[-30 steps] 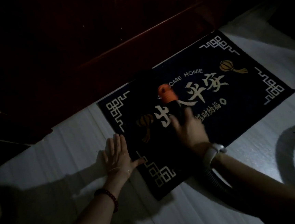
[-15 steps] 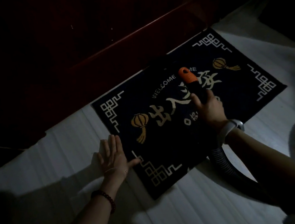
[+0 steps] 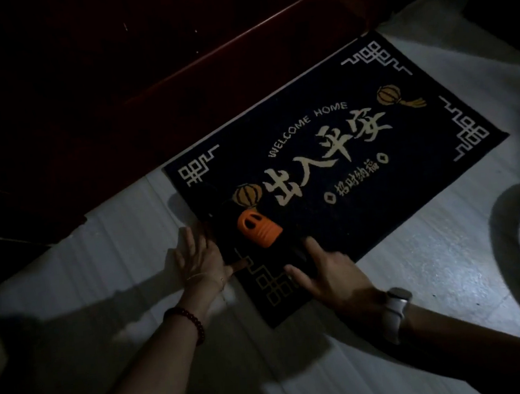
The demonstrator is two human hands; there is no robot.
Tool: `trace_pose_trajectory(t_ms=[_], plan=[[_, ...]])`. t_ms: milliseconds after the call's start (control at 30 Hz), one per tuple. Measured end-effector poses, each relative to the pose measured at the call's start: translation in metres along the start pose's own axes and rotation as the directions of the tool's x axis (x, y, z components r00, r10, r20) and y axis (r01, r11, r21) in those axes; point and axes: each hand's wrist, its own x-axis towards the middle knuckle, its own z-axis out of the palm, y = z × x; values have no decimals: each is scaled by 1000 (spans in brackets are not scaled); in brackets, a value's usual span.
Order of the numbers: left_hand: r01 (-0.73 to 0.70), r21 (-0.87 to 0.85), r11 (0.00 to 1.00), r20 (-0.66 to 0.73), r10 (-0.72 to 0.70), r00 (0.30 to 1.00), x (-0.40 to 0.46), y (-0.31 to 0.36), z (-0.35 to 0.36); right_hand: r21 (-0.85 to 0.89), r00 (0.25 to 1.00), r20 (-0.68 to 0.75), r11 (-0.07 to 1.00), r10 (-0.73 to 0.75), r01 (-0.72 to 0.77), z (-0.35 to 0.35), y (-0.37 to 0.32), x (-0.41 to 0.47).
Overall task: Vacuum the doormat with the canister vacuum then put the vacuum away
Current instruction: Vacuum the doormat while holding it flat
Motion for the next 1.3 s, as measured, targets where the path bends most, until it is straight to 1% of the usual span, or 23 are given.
trace_pose_trajectory(t_ms=[100, 200, 267, 367, 433, 500, 533, 600, 700, 800, 867, 1000, 1167, 1300], plan=[[1, 4, 1000, -3, -1, 1000, 0, 0, -1, -41, 999, -10, 998, 38, -38, -1, 14, -26], [2, 13, 1000, -39, -2, 999, -1, -2, 3, -107, 998, -34, 993, 54, -57, -3, 21, -43], [13, 21, 1000, -71, -11, 997, -4, 0, 8, -138, 998, -56, 990, 17, -25, -5, 17, -40], [18, 15, 1000, -123, -16, 992, -12, 4, 13, -119, 995, -78, 991, -68, 58, -7, -4, -17], [-27, 27, 999, -192, 31, 981, -19, 5, 15, -107, 989, -80, 988, -123, 114, -7, -18, 1], [-87, 49, 995, -252, 97, 963, -30, 6, 22, -163, 987, -62, 977, -145, 134, -4, -25, 8], [-115, 71, 991, -244, 129, 961, -37, 7, 26, -195, 988, -58, 972, -144, 131, -2, -24, 7], [-153, 70, 986, -160, 163, 974, -52, 8, 39, -210, 991, -50, 971, -124, 111, 0, -12, -5], [-147, 60, 987, -26, 149, 988, -60, 6, 49, -168, 996, -51, 984, -76, 66, 1, 12, -37], [-148, 79, 986, 57, 144, 988, -59, 4, 46, -146, 999, -30, 989, -35, 30, 3, 27, -73], [-142, 78, 987, 85, 135, 987, -59, 6, 43, -163, 999, -27, 986, -19, 14, 5, 36, -93], [-126, 60, 990, 96, 120, 988, -60, 9, 41, -191, 1000, -21, 982, -21, 16, 6, 55, -123], [-92, 126, 988, 142, 74, 987, -62, 18, 35, -173, 1000, -19, 985, -2, -1, -1, 66, -139], [-62, 167, 984, 157, 36, 987, -62, 28, 32, -173, 985, -140, 977, 102, -126, -28, 89, -146]])
